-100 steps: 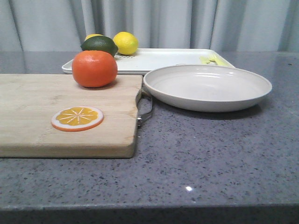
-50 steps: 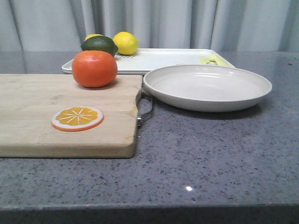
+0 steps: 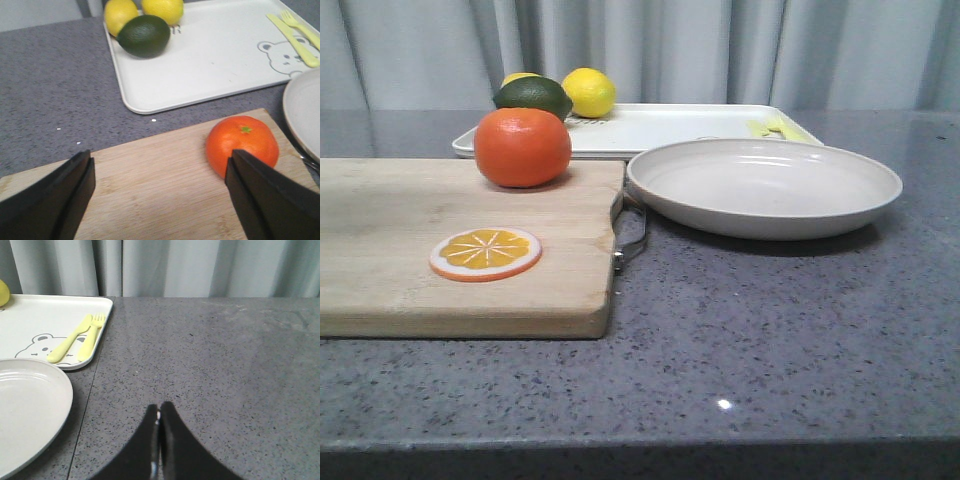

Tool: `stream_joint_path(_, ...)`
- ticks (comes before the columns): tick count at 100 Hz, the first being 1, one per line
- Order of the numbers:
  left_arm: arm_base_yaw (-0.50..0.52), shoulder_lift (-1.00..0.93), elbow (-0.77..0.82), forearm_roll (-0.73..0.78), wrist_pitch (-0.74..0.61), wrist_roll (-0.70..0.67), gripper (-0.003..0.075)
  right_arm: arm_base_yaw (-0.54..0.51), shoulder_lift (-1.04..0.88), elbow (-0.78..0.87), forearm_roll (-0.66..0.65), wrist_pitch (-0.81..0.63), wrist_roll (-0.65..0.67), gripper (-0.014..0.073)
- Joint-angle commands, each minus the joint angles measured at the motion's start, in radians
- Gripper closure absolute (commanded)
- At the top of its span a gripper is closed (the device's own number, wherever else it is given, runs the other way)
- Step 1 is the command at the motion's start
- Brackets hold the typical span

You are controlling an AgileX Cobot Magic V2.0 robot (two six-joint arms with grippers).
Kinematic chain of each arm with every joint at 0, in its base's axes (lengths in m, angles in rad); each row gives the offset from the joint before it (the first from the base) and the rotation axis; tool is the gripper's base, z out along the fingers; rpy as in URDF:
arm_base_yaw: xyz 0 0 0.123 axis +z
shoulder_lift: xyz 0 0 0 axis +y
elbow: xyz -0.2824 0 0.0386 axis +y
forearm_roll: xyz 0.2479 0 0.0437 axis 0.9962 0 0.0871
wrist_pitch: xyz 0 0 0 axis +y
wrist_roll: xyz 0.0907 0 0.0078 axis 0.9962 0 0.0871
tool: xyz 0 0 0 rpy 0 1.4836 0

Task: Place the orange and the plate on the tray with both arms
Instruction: 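Lower the left gripper over the orange and close on it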

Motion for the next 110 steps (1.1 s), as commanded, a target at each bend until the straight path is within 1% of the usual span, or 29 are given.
stream_joint_path(1,-0.04,0.047,-0.095,-0.015,0.0,0.003,0.0193,-0.007,0.008,-0.039,-0.009,-0.087,-0.001,0.066)
stream_joint_path(19,-0.096,0.194,-0.248,-0.066,0.139,0.003,0.0193,-0.007,0.008,-0.039,-0.009,-0.088,-0.001,0.066)
stream_joint_path(35,-0.107,0.318,-0.37,-0.127,0.256,0.003,0.0193,-0.007,0.008,-0.039,-0.009,-0.088,-0.001,0.066)
stream_joint_path(53,-0.107,0.418,-0.467,-0.167,0.33,0.003,0.0193,-0.007,0.008,-0.039,-0.009,-0.088,-0.001,0.066)
stream_joint_path(81,-0.107,0.503,-0.535,-0.177,0.359,0.003,0.0193,-0.007,0.008,-0.039,-0.009,-0.088,-0.001,0.066)
stream_joint_path(110,-0.107,0.548,-0.537,-0.177,0.361,0.003,0.0193,-0.007,0.008,-0.039,-0.009,-0.088,-0.001,0.066)
